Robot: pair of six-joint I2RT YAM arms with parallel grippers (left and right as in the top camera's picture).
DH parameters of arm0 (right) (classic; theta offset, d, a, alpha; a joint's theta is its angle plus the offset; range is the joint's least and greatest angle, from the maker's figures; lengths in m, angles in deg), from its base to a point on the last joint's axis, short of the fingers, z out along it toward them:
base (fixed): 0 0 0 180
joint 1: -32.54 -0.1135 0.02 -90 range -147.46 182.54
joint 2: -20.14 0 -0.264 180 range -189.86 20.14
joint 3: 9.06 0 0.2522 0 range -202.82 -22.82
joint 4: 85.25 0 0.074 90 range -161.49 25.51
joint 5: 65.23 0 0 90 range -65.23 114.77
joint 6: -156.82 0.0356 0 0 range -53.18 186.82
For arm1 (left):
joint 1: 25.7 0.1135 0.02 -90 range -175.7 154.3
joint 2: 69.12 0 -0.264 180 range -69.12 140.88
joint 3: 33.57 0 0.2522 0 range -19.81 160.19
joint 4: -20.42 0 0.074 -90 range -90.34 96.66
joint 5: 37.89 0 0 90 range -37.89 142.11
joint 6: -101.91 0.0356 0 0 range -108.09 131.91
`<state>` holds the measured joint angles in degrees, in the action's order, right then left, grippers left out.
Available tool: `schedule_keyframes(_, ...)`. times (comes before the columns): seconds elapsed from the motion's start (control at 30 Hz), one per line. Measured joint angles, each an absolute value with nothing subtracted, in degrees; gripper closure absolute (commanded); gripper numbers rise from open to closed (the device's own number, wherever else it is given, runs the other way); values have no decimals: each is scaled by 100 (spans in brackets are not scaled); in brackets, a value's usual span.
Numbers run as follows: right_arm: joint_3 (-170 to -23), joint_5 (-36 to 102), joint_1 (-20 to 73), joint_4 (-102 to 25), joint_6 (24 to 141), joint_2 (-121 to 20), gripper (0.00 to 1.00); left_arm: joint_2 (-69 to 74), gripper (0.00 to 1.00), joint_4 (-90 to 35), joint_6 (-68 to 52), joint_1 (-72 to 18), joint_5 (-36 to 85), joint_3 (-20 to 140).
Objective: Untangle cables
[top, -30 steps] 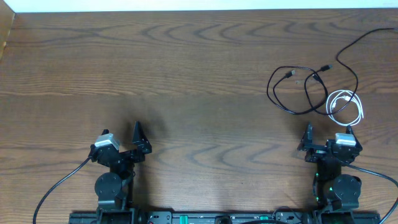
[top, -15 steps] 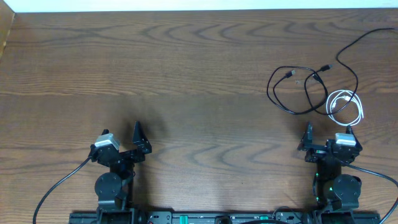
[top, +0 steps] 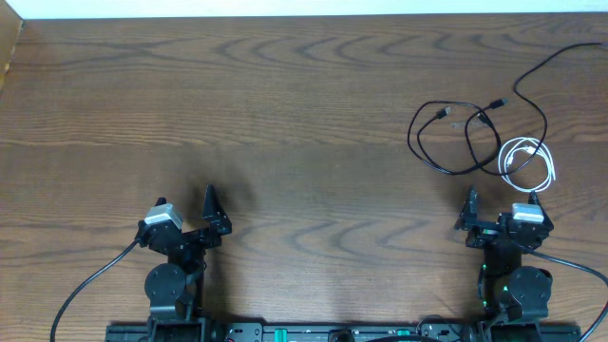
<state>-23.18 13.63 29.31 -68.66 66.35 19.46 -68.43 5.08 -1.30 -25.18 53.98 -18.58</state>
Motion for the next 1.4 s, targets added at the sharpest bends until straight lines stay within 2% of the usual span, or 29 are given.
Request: schedule_keyframes(1.4,-2318,1363,2931,-6866,6635,1946,1,-6843,1,506,-130,-2518,5398,-1858)
